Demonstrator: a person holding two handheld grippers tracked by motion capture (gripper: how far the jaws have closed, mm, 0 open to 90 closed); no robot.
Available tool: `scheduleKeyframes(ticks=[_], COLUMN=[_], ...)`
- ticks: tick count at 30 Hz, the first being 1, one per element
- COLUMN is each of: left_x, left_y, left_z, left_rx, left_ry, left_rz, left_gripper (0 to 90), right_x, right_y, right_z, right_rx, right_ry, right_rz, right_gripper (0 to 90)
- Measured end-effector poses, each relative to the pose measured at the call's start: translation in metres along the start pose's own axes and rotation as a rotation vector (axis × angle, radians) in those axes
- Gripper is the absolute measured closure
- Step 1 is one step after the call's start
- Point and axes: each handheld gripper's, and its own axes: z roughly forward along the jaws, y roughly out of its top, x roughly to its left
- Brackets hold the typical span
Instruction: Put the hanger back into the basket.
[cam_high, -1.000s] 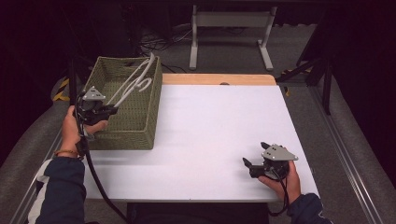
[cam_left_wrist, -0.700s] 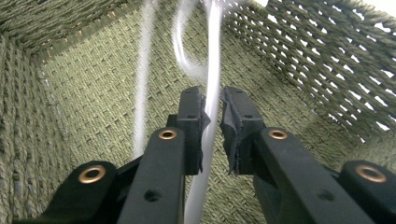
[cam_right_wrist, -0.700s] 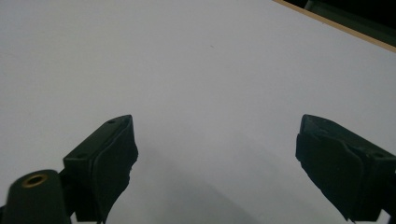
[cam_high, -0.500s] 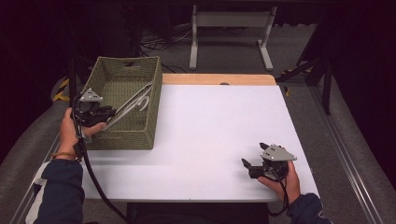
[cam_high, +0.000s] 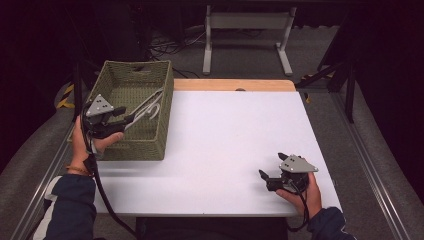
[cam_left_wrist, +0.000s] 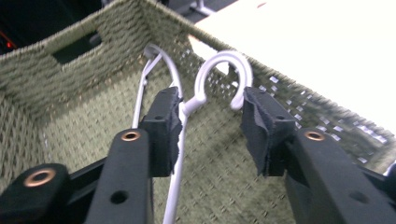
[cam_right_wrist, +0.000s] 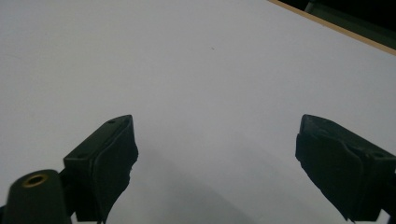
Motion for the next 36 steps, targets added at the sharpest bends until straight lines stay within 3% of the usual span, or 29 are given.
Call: scheduleKeyframes(ticks=[1,4,8,11,17,24,30,36], left_x=[-0.002,-0.009,-0.019,-0.024,-0.035,-0.05,-0.071,-0.093], left_y=[0.001,0.003,0.004,0.003,0.0,-0.002,-0.001,-0.004], left_z=[0.0,-0.002,0.001,0.001,-0.002,-0.006,-0.013,-0.015], left_rx=[-0.015,-0.058,-0.077,-0.115,-0.181,-0.25,-0.313,-0.337], left_ry=[0.002,-0.006,0.006,-0.006,-0.033,-0.059,-0.093,-0.144], left_rz=[-0.002,0.001,0.013,0.008,0.01,0.028,0.073,0.103], left_gripper=[47.1,36.1,19.8,12.5,6.4,5.8,5.0,5.2], right_x=[0.0,-0.001,-0.001,-0.001,-0.002,-0.001,-0.001,0.001], right_y=[0.0,0.0,0.0,0.0,0.001,0.001,0.001,0.001], right_z=[0.0,0.0,0.0,-0.001,-0.001,-0.001,-0.001,-0.001], right_rx=[0.0,-0.002,-0.002,-0.002,-0.007,-0.01,-0.012,-0.013], right_ry=[0.001,-0.001,0.0,-0.002,-0.005,-0.006,-0.006,-0.005], right_rz=[0.003,0.003,0.002,0.003,0.003,-0.001,-0.004,-0.006], right_gripper=[12.8,12.8,12.8,12.8,12.8,12.8,12.8,12.8])
